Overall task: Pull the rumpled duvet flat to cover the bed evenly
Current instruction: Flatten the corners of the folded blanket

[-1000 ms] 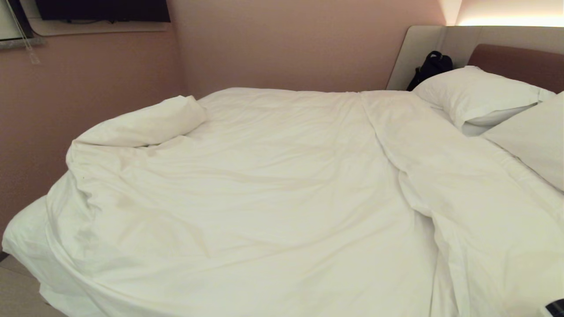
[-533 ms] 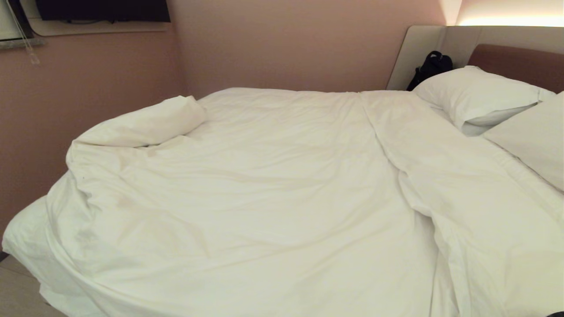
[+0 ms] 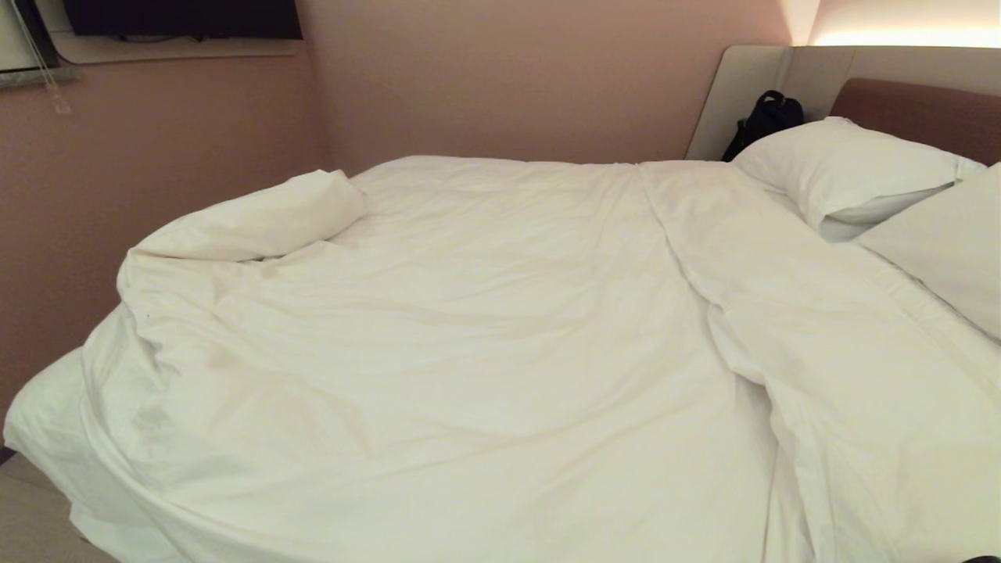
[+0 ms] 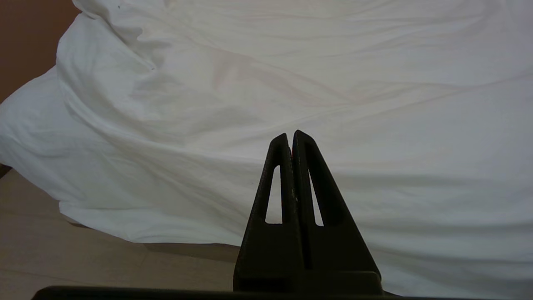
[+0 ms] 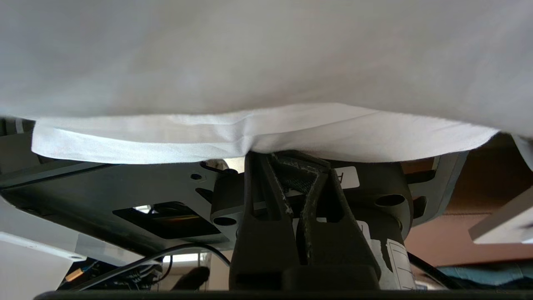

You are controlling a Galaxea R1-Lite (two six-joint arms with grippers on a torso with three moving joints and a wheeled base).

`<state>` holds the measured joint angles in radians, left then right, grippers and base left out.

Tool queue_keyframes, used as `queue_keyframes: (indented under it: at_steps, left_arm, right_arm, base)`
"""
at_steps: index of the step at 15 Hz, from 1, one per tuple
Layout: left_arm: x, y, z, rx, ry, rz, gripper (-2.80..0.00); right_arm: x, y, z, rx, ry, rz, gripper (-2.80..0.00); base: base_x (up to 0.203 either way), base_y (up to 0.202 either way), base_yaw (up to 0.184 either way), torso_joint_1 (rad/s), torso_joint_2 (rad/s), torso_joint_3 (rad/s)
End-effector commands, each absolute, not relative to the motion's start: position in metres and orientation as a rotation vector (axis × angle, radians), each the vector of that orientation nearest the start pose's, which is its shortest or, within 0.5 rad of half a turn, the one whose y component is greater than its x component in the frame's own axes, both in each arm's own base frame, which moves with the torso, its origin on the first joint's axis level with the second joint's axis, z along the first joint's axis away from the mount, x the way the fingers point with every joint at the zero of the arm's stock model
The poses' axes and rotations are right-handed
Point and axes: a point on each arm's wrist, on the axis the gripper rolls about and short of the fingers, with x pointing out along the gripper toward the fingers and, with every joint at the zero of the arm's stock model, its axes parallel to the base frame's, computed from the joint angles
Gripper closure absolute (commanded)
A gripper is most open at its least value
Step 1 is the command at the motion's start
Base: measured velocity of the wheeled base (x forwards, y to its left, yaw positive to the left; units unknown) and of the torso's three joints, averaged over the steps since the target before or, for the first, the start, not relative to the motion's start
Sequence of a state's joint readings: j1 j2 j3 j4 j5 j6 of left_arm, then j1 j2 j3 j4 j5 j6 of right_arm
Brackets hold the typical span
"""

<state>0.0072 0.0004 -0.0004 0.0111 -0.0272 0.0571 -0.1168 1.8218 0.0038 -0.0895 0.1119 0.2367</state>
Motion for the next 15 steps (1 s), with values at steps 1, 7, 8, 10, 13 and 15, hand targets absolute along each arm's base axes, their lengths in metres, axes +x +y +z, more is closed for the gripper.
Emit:
queue_keyframes:
  at_steps: [1, 7, 8, 10, 13, 15]
  left_arm:
    - [-0.023, -0.001, 0.074, 0.057, 0.010, -0.020, 0.00]
    - [-0.023, -0.001, 0.074, 0.057, 0.010, -0.021, 0.00]
    - [-0.023, -0.001, 0.075, 0.058, 0.011, -0.020, 0.00]
    - [-0.023, -0.001, 0.075, 0.058, 0.009, -0.020, 0.00]
    - [-0.023, -0.001, 0.074, 0.057, 0.010, -0.022, 0.00]
    - [-0.023, -0.001, 0.075, 0.058, 0.010, -0.020, 0.00]
  right_arm:
    - [0.139, -0.013, 0.012, 0.360, 1.163, -0.136, 0.00]
    - [0.137, -0.013, 0.065, 0.350, 0.842, -0.102, 0.00]
    - [0.133, -0.013, 0.083, 0.349, 0.790, -0.093, 0.00]
    - [0.121, -0.011, 0.124, 0.364, 0.729, -0.057, 0.00]
    - [0.104, -0.008, 0.167, 0.404, 0.792, -0.024, 0.00]
    - [0.102, -0.008, 0.169, 0.411, 0.791, -0.016, 0.00]
  base:
    - [0.000, 0.000, 0.000, 0.000, 0.00, 0.000]
    - [0.000, 0.000, 0.000, 0.000, 0.00, 0.000]
    - [0.000, 0.000, 0.000, 0.000, 0.00, 0.000]
    - [0.000, 0.000, 0.000, 0.000, 0.00, 0.000]
    - [0.000, 0.000, 0.000, 0.000, 0.00, 0.000]
    - [0.000, 0.000, 0.000, 0.000, 0.00, 0.000]
